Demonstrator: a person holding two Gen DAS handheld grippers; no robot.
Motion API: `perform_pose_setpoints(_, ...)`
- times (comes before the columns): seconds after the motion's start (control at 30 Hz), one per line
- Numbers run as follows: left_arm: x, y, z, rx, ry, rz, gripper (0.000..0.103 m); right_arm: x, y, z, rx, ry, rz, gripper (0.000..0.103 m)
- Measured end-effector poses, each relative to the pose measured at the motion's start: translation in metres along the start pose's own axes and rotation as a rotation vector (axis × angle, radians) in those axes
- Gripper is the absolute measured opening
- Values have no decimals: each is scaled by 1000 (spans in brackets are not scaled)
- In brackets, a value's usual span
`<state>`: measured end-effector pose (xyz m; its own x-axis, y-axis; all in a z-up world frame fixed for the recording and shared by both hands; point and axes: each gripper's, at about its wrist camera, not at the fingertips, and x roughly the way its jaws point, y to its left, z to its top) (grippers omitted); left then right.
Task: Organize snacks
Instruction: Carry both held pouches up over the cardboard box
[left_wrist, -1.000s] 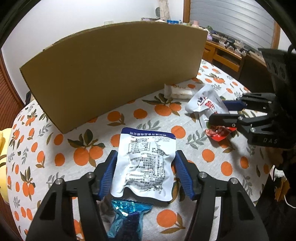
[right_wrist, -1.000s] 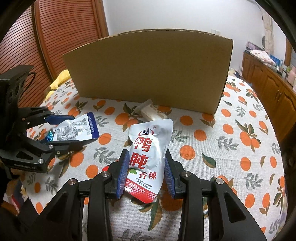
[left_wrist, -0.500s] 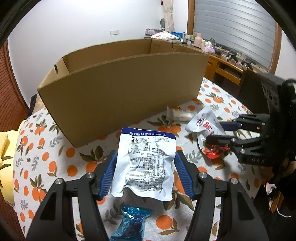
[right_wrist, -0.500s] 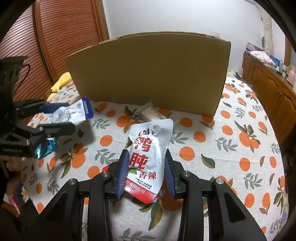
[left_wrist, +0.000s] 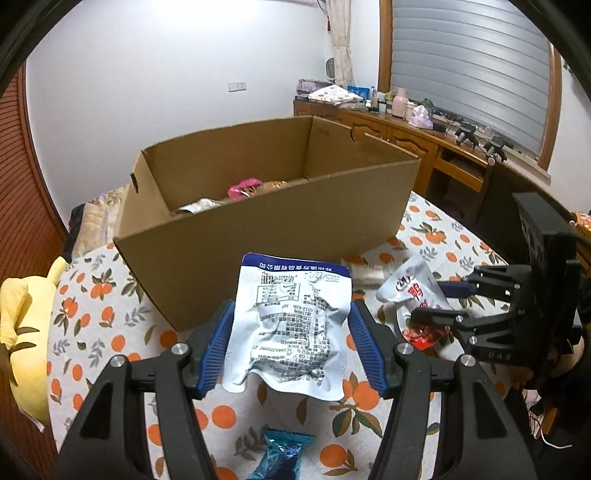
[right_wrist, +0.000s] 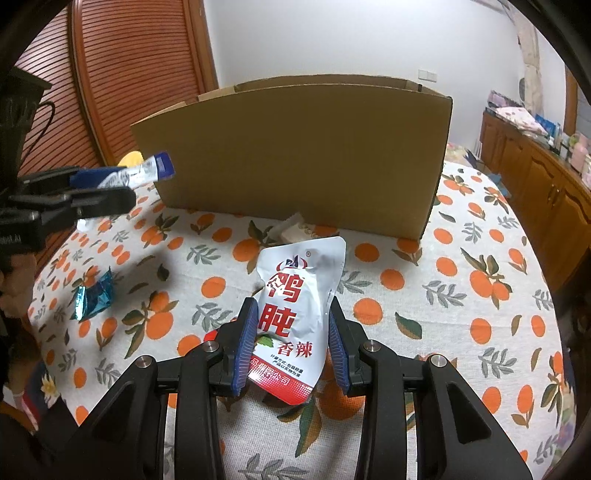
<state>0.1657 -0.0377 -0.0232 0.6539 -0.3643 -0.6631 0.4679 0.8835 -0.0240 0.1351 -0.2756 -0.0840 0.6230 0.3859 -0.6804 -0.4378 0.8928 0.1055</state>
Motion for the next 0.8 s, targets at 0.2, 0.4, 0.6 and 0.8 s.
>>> perform_pose_setpoints(0.2,-9,8,10,-17,-27,17,62,-7,-2,4,-1,-18,5,36)
perform_pose_setpoints(0.4,-23,14,24,-16,-65,34,62,-24,0,20,-25,-64,-5,36)
perform_pose_setpoints(0.6,-38,28,42,-23,-105,55,62,-42,4,45,-64,-118,-9,36)
perform_pose_setpoints(0.8,-45,40,59,-24,-128,76,62,-53,10,70,-96,-164,-20,36)
